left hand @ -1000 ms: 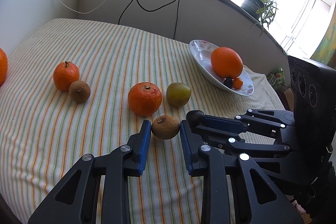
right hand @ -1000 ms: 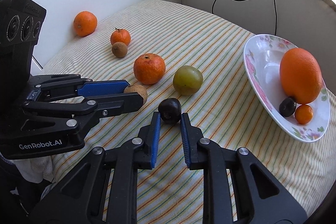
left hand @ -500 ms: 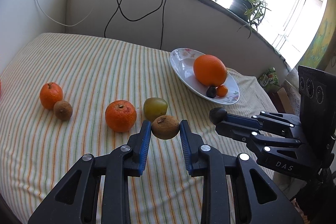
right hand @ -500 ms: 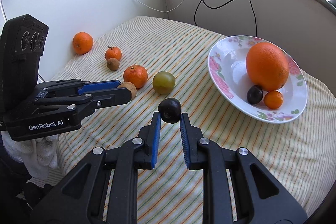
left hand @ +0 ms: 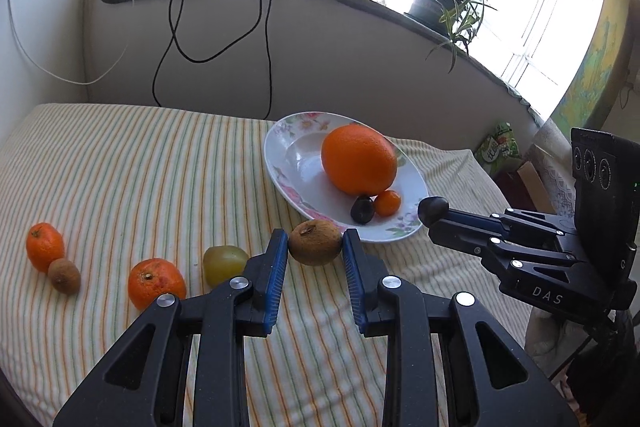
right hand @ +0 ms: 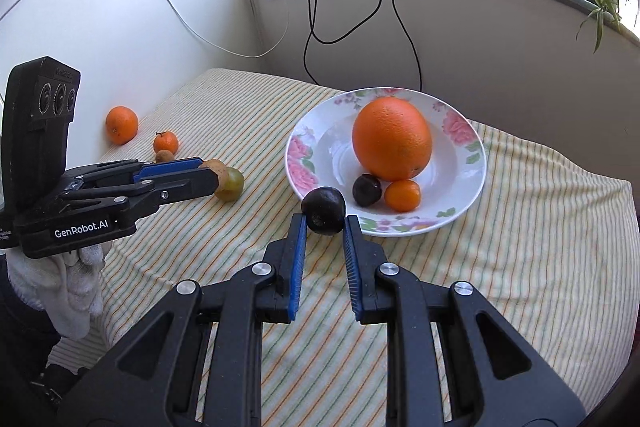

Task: Organize fruits
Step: 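Place the plum and the kiwi on the plate with both grippers and open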

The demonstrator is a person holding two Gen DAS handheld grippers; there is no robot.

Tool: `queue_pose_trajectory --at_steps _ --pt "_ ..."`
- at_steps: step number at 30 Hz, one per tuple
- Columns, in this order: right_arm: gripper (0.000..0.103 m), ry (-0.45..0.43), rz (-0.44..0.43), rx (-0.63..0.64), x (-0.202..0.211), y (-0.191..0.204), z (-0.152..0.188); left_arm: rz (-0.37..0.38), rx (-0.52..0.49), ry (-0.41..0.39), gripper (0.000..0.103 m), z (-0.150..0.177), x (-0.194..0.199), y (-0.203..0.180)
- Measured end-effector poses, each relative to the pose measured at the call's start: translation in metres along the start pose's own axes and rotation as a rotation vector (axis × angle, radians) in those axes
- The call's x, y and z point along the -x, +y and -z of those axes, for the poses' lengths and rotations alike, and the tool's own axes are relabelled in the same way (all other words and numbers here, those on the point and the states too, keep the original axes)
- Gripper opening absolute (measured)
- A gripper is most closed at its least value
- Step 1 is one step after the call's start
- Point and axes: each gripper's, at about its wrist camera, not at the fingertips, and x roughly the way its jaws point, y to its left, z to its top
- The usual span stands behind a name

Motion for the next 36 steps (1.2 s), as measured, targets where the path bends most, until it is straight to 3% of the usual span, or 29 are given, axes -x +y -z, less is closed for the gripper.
queue_pose_trajectory --at_steps 15,31,32,35,36 --pt "0.019 0.005 0.078 -0.063 -0.011 -0.056 -0.007 0.004 -0.049 0.032 0.027 -0.015 -0.038 -0.022" --pt "0.020 0.021 0.093 -0.059 -0.031 -0.063 -0.015 -0.010 -0.070 0.037 0.027 -0.018 -0.047 -0.031" --pt "0.020 0.021 0.096 -0.059 -0.031 -0.063 -0.015 -0.008 -0.073 0.038 0.028 -0.019 -0.047 -0.032" --pt "0.020 0.020 0.097 -0.060 -0.031 -0.064 -0.016 -0.014 -0.083 0.036 0.047 -0.018 -0.046 -0.035" --pt "0.021 0.013 0.097 -0.058 -0.030 -0.064 -0.016 -0.013 -0.085 0.036 0.047 -0.018 -0.045 -0.036"
